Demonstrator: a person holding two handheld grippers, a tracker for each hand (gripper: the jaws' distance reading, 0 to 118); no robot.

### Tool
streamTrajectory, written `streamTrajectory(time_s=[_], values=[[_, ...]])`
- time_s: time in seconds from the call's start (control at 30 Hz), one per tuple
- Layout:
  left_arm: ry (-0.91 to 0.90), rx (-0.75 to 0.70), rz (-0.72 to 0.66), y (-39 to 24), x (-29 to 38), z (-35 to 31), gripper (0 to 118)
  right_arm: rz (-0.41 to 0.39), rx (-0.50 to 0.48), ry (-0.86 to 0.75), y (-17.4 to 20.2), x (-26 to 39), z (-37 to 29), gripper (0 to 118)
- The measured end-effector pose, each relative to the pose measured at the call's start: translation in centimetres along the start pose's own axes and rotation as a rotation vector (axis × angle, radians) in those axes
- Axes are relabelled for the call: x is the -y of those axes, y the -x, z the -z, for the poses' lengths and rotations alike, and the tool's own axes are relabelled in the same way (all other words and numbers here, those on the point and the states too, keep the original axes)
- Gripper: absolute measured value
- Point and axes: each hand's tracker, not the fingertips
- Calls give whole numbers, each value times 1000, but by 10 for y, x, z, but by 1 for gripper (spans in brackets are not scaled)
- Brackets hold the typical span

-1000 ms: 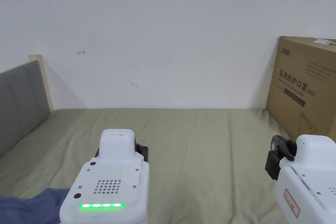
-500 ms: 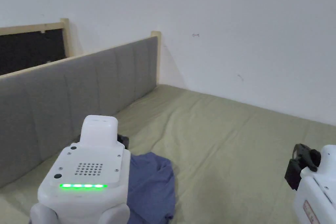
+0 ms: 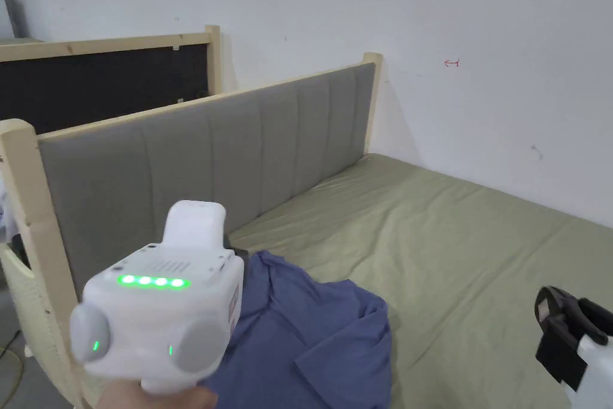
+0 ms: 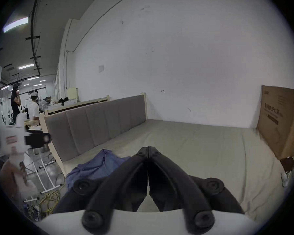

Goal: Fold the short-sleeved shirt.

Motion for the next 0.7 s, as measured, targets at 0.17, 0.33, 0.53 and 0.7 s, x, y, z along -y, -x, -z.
streamTrajectory(time_s=[0.17,0.33,0.53,0.7], values=[[551,289,-88,-17,20,135,1,-48,95,88,-37,18,-3,0],[725,263,-22,-51,74,217,104,4,161,194,-73,37,-2,0],[818,224,159,-94,139,285,118,12,204,272,-94,54,-7,0],[790,128,150,-113,138,258,118,25,212,301,-102,65,-6,0]])
